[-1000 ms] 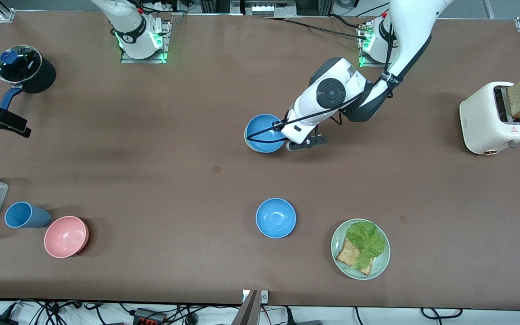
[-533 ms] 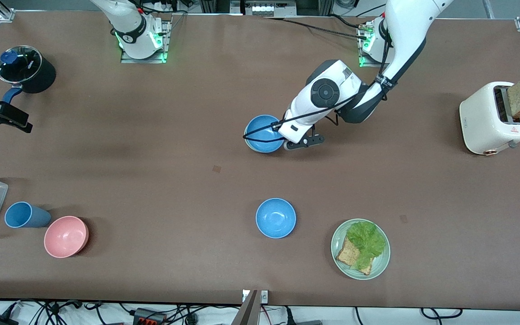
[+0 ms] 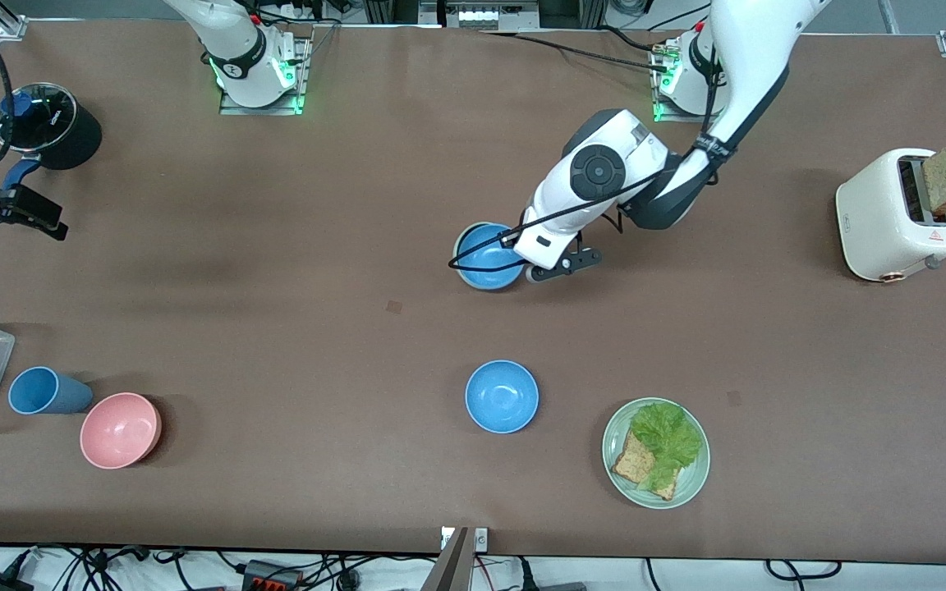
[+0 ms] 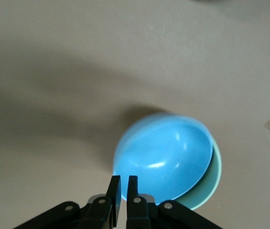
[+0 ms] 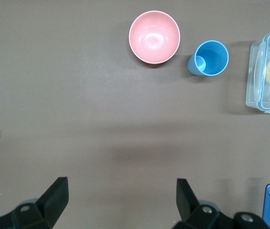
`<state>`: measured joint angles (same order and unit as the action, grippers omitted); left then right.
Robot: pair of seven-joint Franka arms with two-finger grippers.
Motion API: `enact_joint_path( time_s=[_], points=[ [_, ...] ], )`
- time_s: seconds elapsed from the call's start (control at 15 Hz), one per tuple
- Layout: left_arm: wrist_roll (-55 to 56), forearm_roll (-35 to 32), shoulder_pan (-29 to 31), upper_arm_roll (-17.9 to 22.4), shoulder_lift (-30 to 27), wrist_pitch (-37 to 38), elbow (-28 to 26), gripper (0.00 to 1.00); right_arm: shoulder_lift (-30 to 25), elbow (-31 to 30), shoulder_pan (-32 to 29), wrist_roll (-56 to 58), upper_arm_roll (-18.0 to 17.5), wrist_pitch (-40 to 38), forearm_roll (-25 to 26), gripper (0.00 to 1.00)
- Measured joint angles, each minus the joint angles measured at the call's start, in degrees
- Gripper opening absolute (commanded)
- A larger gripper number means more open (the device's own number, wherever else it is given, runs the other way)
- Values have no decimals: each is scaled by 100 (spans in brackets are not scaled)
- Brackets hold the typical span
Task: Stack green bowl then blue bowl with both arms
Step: 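Open the left gripper and lift it away from the stacked bowls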
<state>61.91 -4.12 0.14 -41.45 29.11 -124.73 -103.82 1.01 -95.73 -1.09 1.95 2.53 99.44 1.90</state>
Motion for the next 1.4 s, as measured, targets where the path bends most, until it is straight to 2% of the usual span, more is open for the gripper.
enact_joint_path(
  time_s=[0.13,0.27,0.53,0.73,1.07,1.2,1.4],
  points=[
    [-46,0,117,-2,-55,493,391,12,-280,-336,4,0,0,32,0,100],
    [-285,0,326,2,-87,666,541,13,-424,-443,18,0,0,8,0,100],
    [-1140,0,852,7,-84,877,615,13,-449,-467,55,1,0,6,0,100],
    [-1944,-1,1101,7,-93,1597,1015,13,-451,-466,58,1,0,-40,0,100],
    [-3384,-41,1442,39,-111,2123,1542,16,-462,-448,60,1,0,-296,0,100],
    [-3994,-41,1609,196,-139,2280,1708,23,-466,-426,60,2,0,-296,0,100],
    [-4459,-41,1632,711,-403,2486,1731,22,-468,-412,61,6,0,-291,0,100]
  ],
)
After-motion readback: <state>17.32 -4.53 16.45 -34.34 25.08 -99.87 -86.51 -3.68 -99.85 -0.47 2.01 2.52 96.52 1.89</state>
